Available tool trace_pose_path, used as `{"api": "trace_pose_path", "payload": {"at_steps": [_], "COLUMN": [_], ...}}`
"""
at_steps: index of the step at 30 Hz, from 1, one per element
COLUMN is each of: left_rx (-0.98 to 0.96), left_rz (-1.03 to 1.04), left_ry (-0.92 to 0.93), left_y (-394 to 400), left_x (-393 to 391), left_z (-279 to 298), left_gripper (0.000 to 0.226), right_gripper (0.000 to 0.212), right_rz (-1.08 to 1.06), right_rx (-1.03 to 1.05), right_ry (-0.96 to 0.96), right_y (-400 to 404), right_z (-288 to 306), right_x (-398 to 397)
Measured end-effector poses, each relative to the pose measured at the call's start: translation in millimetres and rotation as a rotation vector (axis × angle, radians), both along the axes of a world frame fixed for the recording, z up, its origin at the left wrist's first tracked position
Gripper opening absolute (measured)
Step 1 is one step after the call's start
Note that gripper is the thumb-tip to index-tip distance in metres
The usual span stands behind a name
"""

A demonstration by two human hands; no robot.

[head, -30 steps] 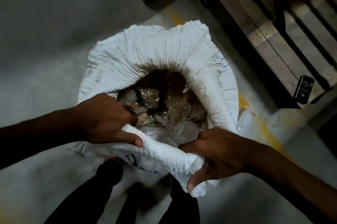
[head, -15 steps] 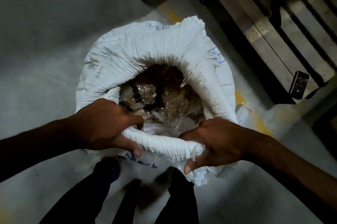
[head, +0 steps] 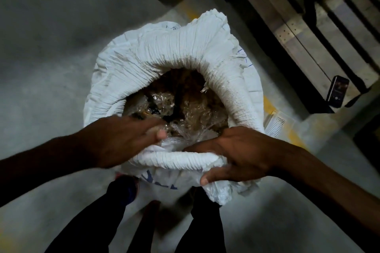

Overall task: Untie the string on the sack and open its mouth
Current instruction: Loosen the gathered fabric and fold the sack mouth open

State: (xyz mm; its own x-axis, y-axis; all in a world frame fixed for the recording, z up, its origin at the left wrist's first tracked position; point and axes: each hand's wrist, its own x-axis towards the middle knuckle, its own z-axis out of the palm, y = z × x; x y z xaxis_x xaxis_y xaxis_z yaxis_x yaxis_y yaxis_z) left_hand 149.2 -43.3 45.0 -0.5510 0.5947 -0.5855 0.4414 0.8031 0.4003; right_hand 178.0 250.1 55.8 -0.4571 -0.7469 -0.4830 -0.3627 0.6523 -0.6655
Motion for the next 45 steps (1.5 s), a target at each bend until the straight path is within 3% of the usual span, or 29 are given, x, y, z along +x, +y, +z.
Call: {"api": "trace_pose_path", "payload": {"at_steps": [3,7,12,16,19,23,26,29,38,45], "left_rx": [0.085,0.265,0.312,0.303,0.35,0.495,0.381,0.307,0.343,0.163], "left_rz": [0.195,0.156,0.053,0.066,-0.102,-0.236,-0.369,-0.496,-0.404,-0.318], "left_ry": [-0.09,-0.136,0.116,0.304,0.337,0.152,0.043,0.07,0.241,0.264], "left_y": [35,79,106,137,145,92,29,-9,-63,-102], "left_x": [-47,-109,-147,-168,-166,-134,-115,-111,-111,-83], "left_z": [-13,-50,-72,-58,-53,-45,-49,-60,-39,-25], "left_gripper": [0.09,0.074,0.084,0.073,0.07,0.074,0.079,0.083,0.087,0.082], "right_gripper": [0.061,0.048,0.046,0.049,0.047,0.048,0.051,0.056,0.066,0.071], "right_rz": [-0.01,-0.02,-0.013,0.014,0.018,0.016,0.016,0.0,0.026,0.039], "right_rx": [-0.054,-0.089,-0.1,-0.077,-0.063,-0.052,-0.043,-0.038,0.037,0.016], "right_ry": [0.013,0.039,0.024,-0.01,-0.006,0.03,0.033,0.027,0.029,0.08], "right_y": [-5,-13,-14,-12,-9,1,8,14,22,15], "right_z": [1,2,3,4,6,8,1,-3,-3,-11], "right_x": [-5,-13,-14,-14,-19,-23,-24,-26,-33,-31]}}
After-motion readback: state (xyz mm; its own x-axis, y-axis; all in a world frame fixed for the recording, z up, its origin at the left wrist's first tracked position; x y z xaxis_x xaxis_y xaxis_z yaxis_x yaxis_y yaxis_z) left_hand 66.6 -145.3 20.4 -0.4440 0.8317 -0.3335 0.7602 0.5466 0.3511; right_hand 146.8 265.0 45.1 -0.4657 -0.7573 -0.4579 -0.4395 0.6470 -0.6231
